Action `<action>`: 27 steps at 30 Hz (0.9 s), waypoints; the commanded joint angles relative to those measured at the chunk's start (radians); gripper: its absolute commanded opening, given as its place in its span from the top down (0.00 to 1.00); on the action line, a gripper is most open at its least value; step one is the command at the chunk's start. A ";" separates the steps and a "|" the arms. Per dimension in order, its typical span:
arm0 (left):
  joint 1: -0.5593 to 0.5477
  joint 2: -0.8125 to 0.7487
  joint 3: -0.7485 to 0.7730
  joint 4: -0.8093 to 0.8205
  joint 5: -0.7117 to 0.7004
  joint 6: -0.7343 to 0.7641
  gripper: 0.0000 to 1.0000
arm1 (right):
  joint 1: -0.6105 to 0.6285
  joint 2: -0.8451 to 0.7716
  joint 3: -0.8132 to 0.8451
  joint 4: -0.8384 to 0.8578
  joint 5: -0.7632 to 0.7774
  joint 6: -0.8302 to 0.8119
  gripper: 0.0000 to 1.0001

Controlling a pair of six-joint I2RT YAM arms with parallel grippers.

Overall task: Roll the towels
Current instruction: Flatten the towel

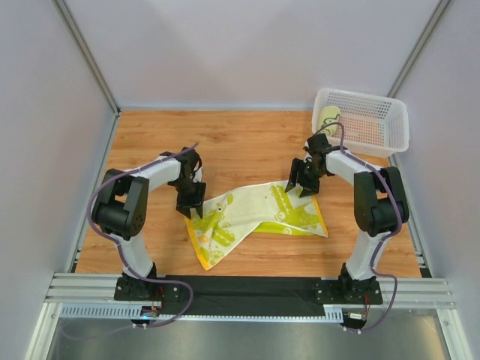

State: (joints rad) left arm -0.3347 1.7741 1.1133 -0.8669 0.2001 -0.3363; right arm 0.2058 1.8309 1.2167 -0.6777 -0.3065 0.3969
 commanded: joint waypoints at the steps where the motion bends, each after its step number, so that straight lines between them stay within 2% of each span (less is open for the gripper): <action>1: 0.051 0.065 0.048 0.022 -0.019 0.002 0.47 | -0.005 0.036 -0.008 0.053 -0.031 -0.024 0.39; 8: 0.118 0.189 0.206 -0.021 -0.099 0.068 0.48 | -0.005 0.087 -0.008 0.038 -0.002 -0.053 0.39; 16: 0.128 0.338 0.542 -0.153 -0.263 0.123 0.47 | -0.016 0.168 0.112 -0.017 0.058 -0.047 0.38; 21: 0.128 0.205 0.524 -0.178 -0.297 0.122 0.38 | 0.006 0.101 0.185 -0.063 0.073 -0.062 0.38; 24: 0.126 0.078 0.456 -0.156 -0.208 0.070 0.36 | 0.044 0.015 0.207 -0.085 0.044 -0.085 0.34; 25: 0.126 0.041 0.433 -0.137 -0.123 0.053 0.36 | 0.056 -0.013 0.219 -0.082 0.034 -0.084 0.32; 26: 0.125 -0.046 0.383 -0.074 -0.079 0.036 0.23 | 0.088 -0.059 0.225 -0.076 0.032 -0.064 0.25; 27: 0.120 -0.092 0.358 -0.040 -0.050 -0.001 0.17 | 0.104 -0.082 0.233 -0.069 0.036 -0.046 0.17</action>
State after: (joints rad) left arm -0.2127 1.8725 1.5169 -0.9806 0.0219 -0.2611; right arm 0.2455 1.8874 1.3811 -0.7578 -0.2672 0.3500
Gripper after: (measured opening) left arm 0.782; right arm 0.792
